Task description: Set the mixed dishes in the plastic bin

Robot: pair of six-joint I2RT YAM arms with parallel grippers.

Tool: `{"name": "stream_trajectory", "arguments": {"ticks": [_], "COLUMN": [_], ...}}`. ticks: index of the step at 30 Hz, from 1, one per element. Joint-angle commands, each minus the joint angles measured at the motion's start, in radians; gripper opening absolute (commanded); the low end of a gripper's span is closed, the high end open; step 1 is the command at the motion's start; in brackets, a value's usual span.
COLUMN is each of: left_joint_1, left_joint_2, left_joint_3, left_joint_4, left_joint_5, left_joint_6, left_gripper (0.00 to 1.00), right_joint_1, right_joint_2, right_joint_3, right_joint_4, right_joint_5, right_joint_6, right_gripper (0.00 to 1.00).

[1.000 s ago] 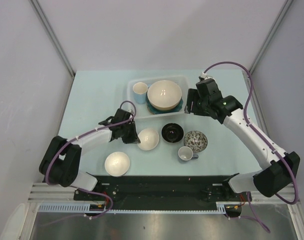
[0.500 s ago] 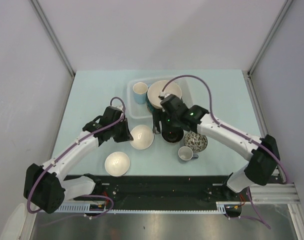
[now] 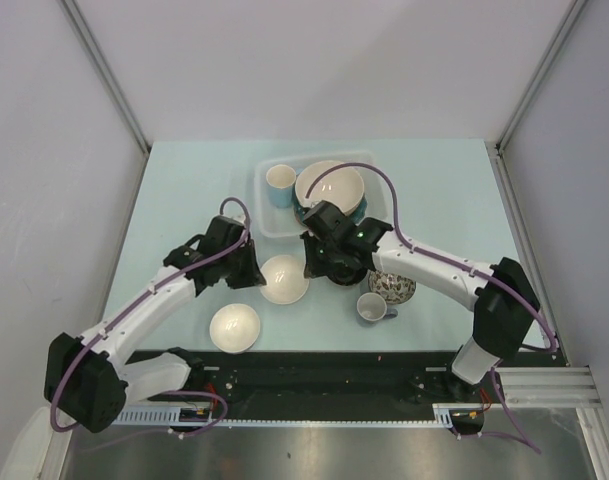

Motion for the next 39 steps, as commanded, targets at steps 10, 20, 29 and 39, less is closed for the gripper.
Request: {"name": "stream_trajectory", "arguments": {"ticks": [10,20,29,39], "left_joint_1": [-0.01,-0.01,-0.011,-0.01], "left_joint_2": [-0.399,-0.495,-0.459,-0.395], "left_joint_3": [-0.066,-0.089,-0.094,-0.08], "left_joint_4": [-0.012,-0.05,-0.021,-0.012], "left_joint_5": [-0.255,-0.301,-0.272,-0.249], "left_joint_6": [-0.165,-0.212,-0.202,-0.179], "left_gripper": [0.7,0.8,0.79,0.78], "right_joint_1": [0.006,-0.156,-0.391,-0.476], "right_joint_2": [-0.088,-0.199,0.077,0.561], "right_joint_3": [0.009,0.097,0.527,0.98], "right_joint_4": [-0.072,-0.035,-0.139,-0.239], "right_joint_5": [0.174,0.146,0.123,0.065], "right_joint_6": [-0.134,-0.148,-0.272,-0.282], "right_gripper": [0.0,0.0,0.0,0.0]}}
